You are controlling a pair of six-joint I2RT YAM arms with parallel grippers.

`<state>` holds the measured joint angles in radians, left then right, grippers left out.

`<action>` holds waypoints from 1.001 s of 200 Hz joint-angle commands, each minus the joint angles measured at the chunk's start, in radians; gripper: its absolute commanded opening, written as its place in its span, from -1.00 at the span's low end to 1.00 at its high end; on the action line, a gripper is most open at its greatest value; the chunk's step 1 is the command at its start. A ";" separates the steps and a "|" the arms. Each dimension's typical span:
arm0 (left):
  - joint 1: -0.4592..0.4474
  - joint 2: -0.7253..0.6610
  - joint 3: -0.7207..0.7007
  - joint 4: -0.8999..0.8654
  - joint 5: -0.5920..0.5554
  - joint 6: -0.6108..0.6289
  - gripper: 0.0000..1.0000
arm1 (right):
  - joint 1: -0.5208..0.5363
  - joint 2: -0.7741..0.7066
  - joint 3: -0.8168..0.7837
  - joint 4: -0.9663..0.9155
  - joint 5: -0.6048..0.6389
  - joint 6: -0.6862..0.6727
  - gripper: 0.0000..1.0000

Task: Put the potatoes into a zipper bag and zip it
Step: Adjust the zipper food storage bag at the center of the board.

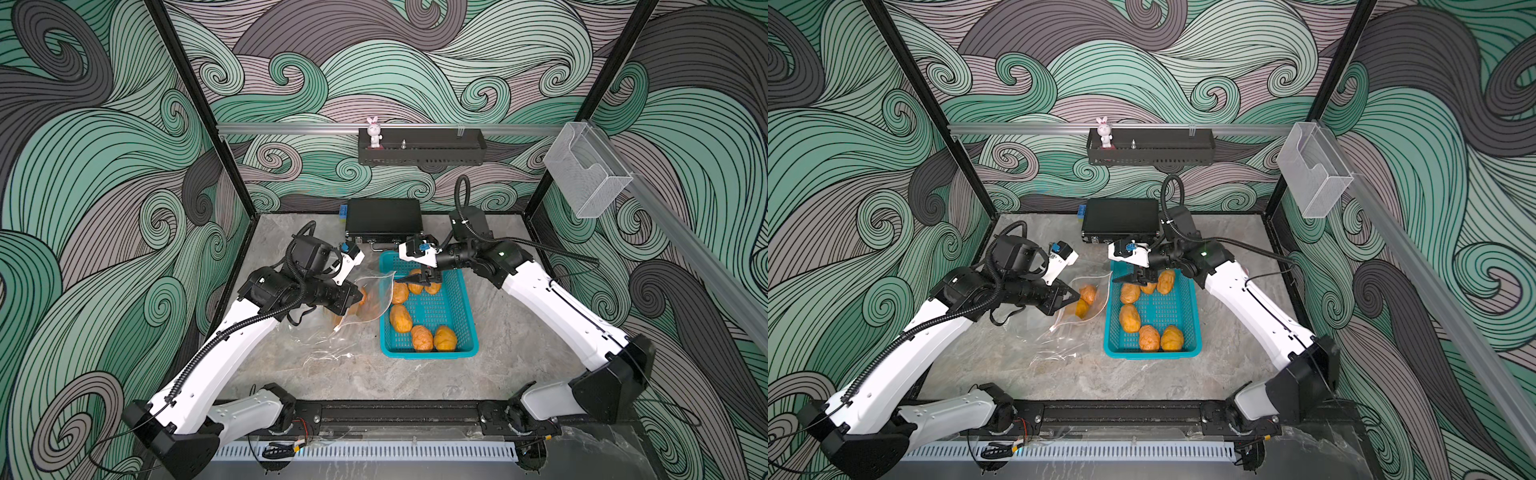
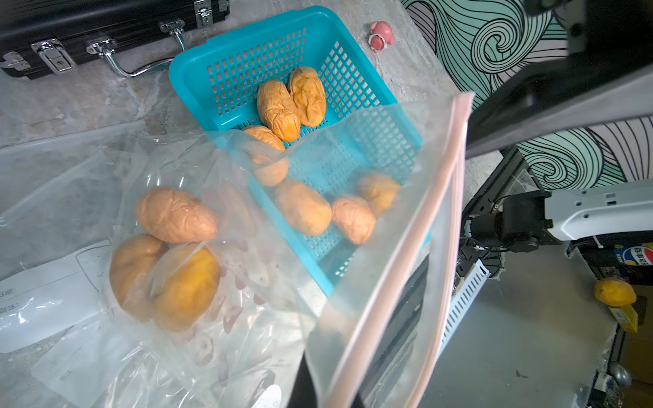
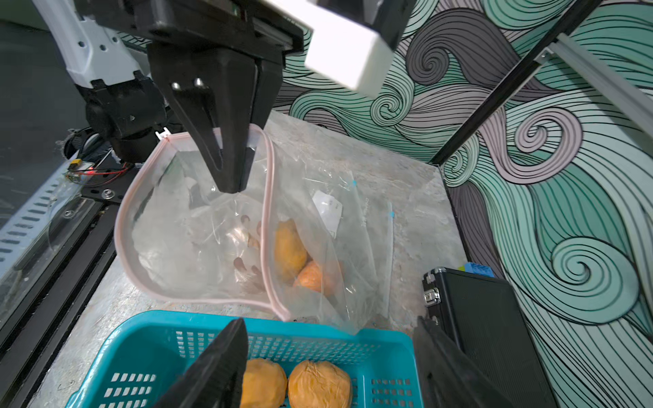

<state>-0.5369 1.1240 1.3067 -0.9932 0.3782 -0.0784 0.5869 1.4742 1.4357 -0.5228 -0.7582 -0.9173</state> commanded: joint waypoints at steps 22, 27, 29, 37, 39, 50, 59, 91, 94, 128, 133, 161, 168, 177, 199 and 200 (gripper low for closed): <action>0.009 0.003 0.011 -0.028 0.067 0.035 -1.00 | 0.024 0.028 0.010 -0.086 -0.112 -0.084 0.33; 0.009 0.005 0.011 -0.028 0.067 0.035 -1.00 | 0.029 0.030 0.007 -0.079 -0.122 -0.081 0.29; 0.009 0.007 0.012 -0.027 0.067 0.037 -1.00 | 0.028 0.032 0.006 -0.075 -0.124 -0.076 0.28; 0.009 0.014 0.012 -0.030 0.067 0.037 -1.00 | 0.029 0.032 -0.004 -0.043 -0.142 -0.044 0.20; 0.009 0.017 0.014 -0.032 0.065 0.037 -1.00 | 0.030 0.032 -0.007 -0.034 -0.143 -0.038 0.18; 0.009 0.028 0.015 -0.037 0.064 0.037 -1.00 | 0.038 0.032 -0.009 -0.026 -0.151 -0.034 0.05; 0.009 0.036 0.016 -0.041 0.060 0.037 -1.00 | 0.044 0.031 -0.007 -0.028 -0.146 -0.037 -0.08; 0.009 0.044 0.018 -0.044 0.045 0.034 -1.00 | 0.059 0.033 -0.004 -0.065 -0.123 -0.064 -0.45; 0.009 0.044 0.019 -0.045 0.045 0.034 -1.00 | 0.058 0.031 -0.007 -0.062 -0.122 -0.066 -0.48; 0.009 0.049 0.016 -0.044 0.043 0.031 -1.00 | 0.059 0.024 -0.024 -0.042 -0.125 -0.058 -0.79; 0.009 0.049 0.016 -0.044 0.042 0.031 -1.00 | 0.059 0.024 -0.026 -0.031 -0.122 -0.046 -0.80; 0.009 0.046 0.012 -0.040 0.037 0.025 -1.00 | 0.054 0.021 -0.033 -0.023 -0.104 -0.048 -1.00; 0.009 0.046 0.012 -0.038 0.035 0.022 -1.00 | 0.052 0.020 -0.031 -0.023 -0.104 -0.044 -1.00; 0.009 0.044 0.013 -0.036 0.029 0.017 -0.86 | 0.047 0.019 -0.031 -0.017 -0.105 -0.029 -1.00; 0.008 0.042 0.024 -0.045 -0.002 0.004 -0.25 | 0.030 0.011 -0.035 0.016 -0.103 0.015 -1.00; 0.009 0.041 0.025 -0.045 -0.006 0.003 -0.24 | 0.029 0.011 -0.035 0.018 -0.102 0.020 -1.00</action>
<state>-0.5369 1.1702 1.3067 -1.0119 0.4057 -0.0673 0.6365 1.5059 1.4124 -0.5423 -0.8604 -0.9558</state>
